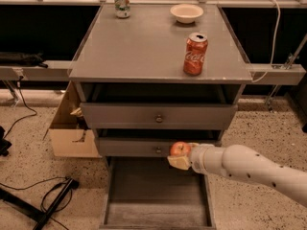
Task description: Place apple into bottom drawer
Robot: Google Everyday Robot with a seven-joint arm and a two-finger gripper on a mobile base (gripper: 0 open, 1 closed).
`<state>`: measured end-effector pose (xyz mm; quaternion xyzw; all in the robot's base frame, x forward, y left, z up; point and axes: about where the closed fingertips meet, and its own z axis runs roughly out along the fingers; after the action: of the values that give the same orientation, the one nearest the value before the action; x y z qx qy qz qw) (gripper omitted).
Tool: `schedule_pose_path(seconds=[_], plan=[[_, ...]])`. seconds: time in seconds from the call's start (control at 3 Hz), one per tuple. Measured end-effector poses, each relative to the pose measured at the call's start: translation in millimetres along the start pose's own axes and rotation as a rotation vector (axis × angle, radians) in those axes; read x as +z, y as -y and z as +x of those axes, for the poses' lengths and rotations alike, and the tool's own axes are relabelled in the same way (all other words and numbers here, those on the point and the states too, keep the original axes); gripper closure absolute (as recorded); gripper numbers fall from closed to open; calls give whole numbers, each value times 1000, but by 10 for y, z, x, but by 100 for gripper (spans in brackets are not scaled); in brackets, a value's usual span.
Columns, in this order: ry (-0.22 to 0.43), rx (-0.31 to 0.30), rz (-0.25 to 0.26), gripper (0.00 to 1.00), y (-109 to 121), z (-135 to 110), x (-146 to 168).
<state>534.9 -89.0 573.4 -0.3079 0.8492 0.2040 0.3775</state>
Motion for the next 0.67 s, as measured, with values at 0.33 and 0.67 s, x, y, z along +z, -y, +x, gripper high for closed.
schedule_pose_path(seconds=[0.33, 0.67], plan=[[-9, -31, -17, 100, 317, 538, 450], [-26, 4, -25, 100, 515, 1131, 818]])
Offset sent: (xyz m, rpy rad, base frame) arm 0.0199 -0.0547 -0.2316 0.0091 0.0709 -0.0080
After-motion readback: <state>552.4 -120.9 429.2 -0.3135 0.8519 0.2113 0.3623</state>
